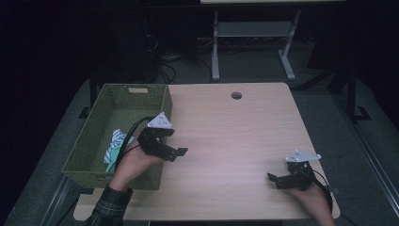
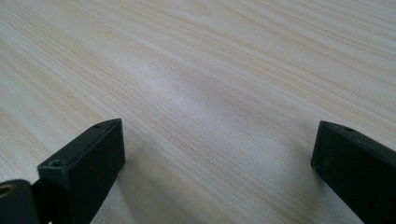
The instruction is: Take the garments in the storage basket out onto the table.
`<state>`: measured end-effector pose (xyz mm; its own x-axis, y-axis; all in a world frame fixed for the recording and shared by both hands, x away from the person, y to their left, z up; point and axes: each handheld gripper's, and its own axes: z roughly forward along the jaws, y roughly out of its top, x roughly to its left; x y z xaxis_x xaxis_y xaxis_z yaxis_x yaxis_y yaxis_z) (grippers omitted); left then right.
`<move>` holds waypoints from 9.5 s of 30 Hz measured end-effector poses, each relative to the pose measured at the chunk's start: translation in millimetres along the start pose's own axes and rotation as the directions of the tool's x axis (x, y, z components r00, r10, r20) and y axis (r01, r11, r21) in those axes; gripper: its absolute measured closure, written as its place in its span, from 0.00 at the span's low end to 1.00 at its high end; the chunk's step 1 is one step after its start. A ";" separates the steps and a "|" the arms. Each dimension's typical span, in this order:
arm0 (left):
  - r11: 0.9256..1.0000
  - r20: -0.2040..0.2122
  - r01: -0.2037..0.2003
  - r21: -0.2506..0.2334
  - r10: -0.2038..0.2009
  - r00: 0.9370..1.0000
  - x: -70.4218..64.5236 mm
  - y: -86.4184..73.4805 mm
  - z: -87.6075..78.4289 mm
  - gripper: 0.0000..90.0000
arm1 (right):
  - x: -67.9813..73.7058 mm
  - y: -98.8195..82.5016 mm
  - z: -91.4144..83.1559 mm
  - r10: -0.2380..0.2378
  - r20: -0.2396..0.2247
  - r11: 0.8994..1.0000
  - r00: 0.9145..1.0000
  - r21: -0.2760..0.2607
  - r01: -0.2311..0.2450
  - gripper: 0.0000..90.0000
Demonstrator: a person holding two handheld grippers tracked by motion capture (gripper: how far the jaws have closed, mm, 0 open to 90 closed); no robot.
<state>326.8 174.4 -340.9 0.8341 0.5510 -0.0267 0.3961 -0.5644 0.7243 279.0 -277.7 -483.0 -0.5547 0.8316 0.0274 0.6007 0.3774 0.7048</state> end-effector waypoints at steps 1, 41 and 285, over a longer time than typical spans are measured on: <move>1.000 -0.004 0.004 0.000 -0.004 1.000 2.0 -1.1 -1.2 0.16 | 0.0 0.0 0.0 0.000 0.000 1.000 1.000 0.000 0.000 0.02; 0.990 -0.153 0.138 -0.017 -0.139 0.978 65.5 -44.9 -46.3 0.18 | 0.0 0.0 0.0 0.000 0.000 1.000 1.000 0.000 0.000 0.02; 0.967 0.266 -0.073 -0.246 0.140 0.954 -39.6 96.7 81.5 0.92 | 1.1 1.2 1.1 0.028 0.028 1.000 0.999 0.001 -0.028 0.03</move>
<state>363.4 47.9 -326.0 0.9530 0.2833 -0.1073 0.2274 -0.4348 0.8713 279.7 -275.9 -482.9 -0.5213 0.8529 0.0272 0.6165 0.3543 0.7031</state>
